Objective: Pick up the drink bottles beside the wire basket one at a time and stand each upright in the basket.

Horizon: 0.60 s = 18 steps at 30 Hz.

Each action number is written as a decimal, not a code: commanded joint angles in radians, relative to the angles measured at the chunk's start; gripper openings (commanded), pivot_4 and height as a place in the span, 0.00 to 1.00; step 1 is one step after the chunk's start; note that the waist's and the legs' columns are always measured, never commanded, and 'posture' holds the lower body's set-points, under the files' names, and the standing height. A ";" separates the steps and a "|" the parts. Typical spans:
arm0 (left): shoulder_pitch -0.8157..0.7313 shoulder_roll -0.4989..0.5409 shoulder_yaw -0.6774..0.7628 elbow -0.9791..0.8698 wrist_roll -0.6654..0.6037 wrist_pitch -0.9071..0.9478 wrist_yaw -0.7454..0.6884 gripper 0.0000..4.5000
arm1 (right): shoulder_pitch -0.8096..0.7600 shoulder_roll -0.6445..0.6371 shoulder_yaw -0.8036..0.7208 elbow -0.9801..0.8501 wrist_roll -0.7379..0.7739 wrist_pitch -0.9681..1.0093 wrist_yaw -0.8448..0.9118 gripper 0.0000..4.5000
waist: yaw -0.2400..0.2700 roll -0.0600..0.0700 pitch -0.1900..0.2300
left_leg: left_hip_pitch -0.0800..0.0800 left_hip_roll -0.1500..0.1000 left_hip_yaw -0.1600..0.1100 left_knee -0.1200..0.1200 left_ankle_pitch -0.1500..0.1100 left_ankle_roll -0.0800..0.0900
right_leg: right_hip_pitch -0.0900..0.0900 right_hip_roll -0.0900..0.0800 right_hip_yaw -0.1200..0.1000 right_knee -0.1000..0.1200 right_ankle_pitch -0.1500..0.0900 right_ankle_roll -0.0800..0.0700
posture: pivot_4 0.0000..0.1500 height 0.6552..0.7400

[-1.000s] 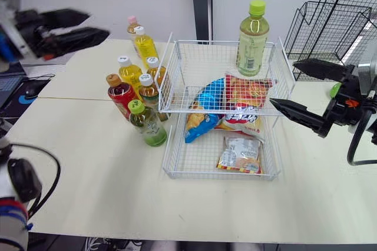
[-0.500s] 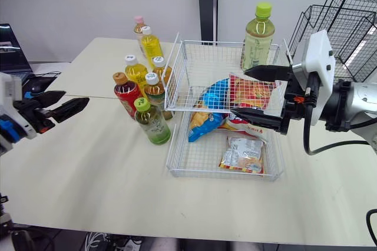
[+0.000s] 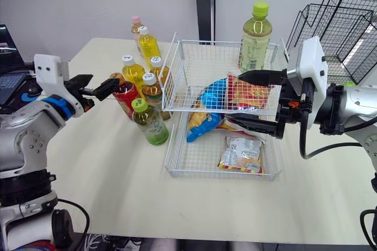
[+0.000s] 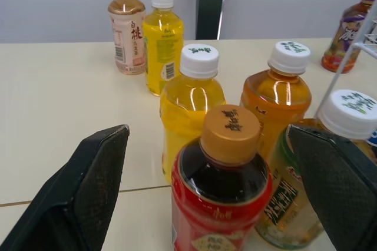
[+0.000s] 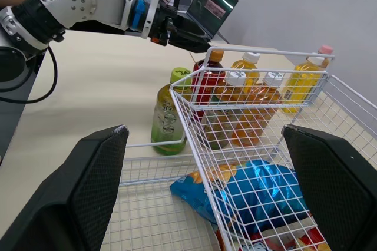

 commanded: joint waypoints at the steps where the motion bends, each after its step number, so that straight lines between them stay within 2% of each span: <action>1: -0.060 0.001 -0.035 0.046 0.027 -0.023 0.035 1.00 | 0.000 -0.003 -0.034 -0.023 0.011 0.001 -0.003 1.00 | 0.000 0.000 0.000 | 0.000 0.000 0.000 0.000 0.000 0.000 | 0.000 0.000 0.000 0.000 0.000 0.000 | 1.00 1.00; 9: -0.131 0.001 -0.101 0.182 0.062 -0.100 0.029 1.00 | 0.005 0.001 -0.041 -0.027 0.013 0.008 -0.008 1.00 | -0.002 0.000 0.000 | 0.000 0.000 0.001 -0.001 0.000 0.000 | -0.001 0.000 0.001 0.000 0.000 0.000 | 1.00 1.00; 13: -0.142 -0.003 -0.114 0.215 0.066 -0.131 0.018 0.81 | 0.004 0.004 -0.044 -0.027 0.014 0.013 -0.013 1.00 | -0.002 0.000 0.000 | 0.000 0.000 0.001 -0.001 0.000 0.000 | -0.001 0.000 0.001 0.000 0.000 0.000 | 1.00 1.00; 18: -0.139 -0.003 -0.120 0.212 0.062 -0.141 0.003 0.47 | 0.006 0.005 -0.049 -0.028 0.010 0.012 -0.022 1.00 | -0.002 0.000 0.000 | 0.000 0.000 0.001 -0.001 0.000 0.000 | -0.001 0.000 0.001 0.000 0.000 0.000 | 1.00 1.00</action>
